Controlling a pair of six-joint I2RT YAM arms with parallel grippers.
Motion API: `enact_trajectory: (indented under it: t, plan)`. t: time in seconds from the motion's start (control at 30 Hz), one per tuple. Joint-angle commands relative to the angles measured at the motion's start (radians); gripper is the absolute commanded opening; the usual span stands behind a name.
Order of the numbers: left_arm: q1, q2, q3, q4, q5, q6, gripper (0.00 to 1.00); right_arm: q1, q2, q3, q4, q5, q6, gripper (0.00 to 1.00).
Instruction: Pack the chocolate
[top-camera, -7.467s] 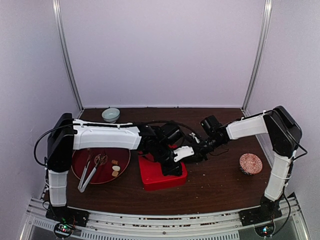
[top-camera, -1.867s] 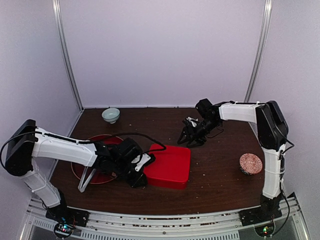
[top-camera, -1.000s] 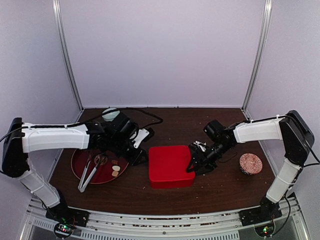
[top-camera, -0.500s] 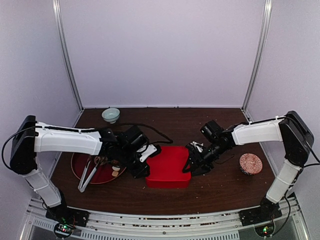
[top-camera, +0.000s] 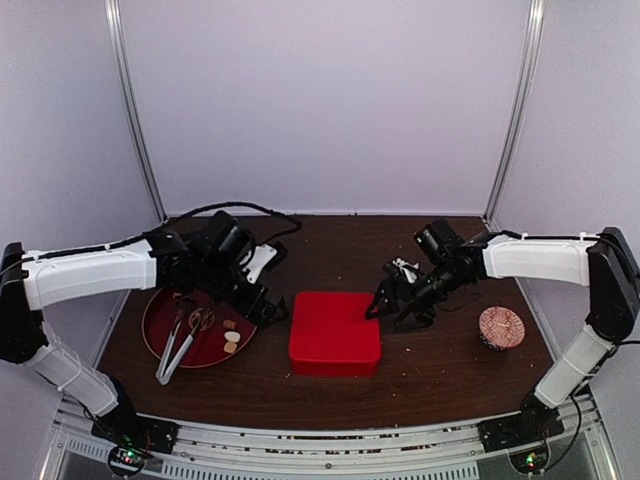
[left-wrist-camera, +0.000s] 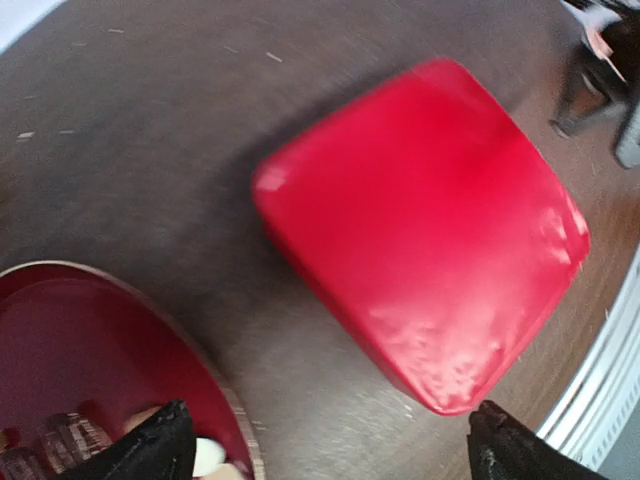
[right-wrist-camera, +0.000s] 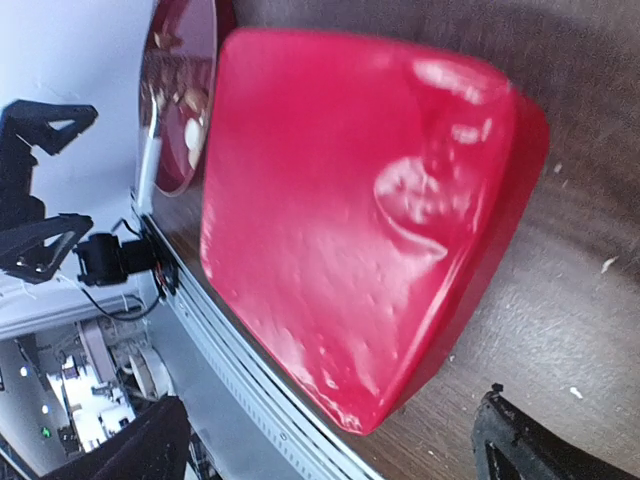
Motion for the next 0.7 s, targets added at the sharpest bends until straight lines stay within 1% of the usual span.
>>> enact_trajectory:
  t: [0.0,0.13,0.23,0.3,0.4,0.5,0.57,0.67]
  plan:
    - [0.108,-0.063,0.079,-0.018,0.000,-0.010,0.98,-0.075,-0.105,0.095,-0.059,0.071,-0.015,1.00]
    - [0.199,-0.064,0.200,-0.082,-0.011,0.004,0.98,-0.139,-0.182,0.179,-0.107,0.110,-0.033,1.00]
    - [0.272,-0.063,0.265,-0.134,-0.028,-0.049,0.98,-0.172,-0.247,0.209,-0.109,0.150,-0.035,1.00]
    - [0.328,-0.072,0.292,-0.161,-0.014,-0.072,0.98,-0.191,-0.298,0.208,-0.104,0.179,-0.036,1.00]
    - [0.414,-0.128,0.244,-0.149,0.010,-0.095,0.98,-0.221,-0.382,0.168,-0.075,0.227,-0.028,1.00]
    - [0.487,-0.194,0.171,-0.143,0.003,-0.129,0.98,-0.237,-0.485,0.079,-0.013,0.278,-0.008,1.00]
    - [0.507,-0.238,0.133,-0.160,-0.028,-0.123,0.98,-0.244,-0.546,0.018,0.016,0.311,0.004,1.00]
    - [0.508,-0.294,0.066,-0.168,-0.067,-0.125,0.98,-0.250,-0.626,-0.082,0.055,0.343,0.024,1.00]
